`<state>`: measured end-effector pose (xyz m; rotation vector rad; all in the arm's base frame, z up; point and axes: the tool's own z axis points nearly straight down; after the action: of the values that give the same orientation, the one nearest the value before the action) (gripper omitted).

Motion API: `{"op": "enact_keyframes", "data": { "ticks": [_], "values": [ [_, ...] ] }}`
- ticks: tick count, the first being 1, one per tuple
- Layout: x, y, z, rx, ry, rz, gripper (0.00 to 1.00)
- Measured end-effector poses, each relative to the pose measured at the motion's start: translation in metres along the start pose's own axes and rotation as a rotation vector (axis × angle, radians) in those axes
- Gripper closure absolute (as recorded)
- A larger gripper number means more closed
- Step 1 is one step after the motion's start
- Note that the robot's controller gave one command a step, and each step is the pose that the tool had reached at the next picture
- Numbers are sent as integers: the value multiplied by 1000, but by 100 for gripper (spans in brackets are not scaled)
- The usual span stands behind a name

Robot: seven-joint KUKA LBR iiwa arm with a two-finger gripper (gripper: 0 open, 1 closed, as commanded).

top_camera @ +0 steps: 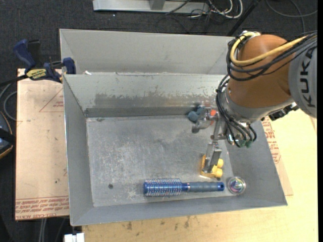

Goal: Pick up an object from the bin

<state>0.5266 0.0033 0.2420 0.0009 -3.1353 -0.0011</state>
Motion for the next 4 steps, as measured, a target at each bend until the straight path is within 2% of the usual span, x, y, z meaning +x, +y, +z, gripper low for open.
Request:
{"op": "enact_keyframes", "data": {
  "ticks": [1,2,3,4],
  "values": [
    [32,51,167,2,-26,-287,0],
    [43,68,141,-1,-14,-71,0],
    [32,72,142,0,-9,-223,0],
    [31,65,165,0,-26,-376,0]
  ]
}}
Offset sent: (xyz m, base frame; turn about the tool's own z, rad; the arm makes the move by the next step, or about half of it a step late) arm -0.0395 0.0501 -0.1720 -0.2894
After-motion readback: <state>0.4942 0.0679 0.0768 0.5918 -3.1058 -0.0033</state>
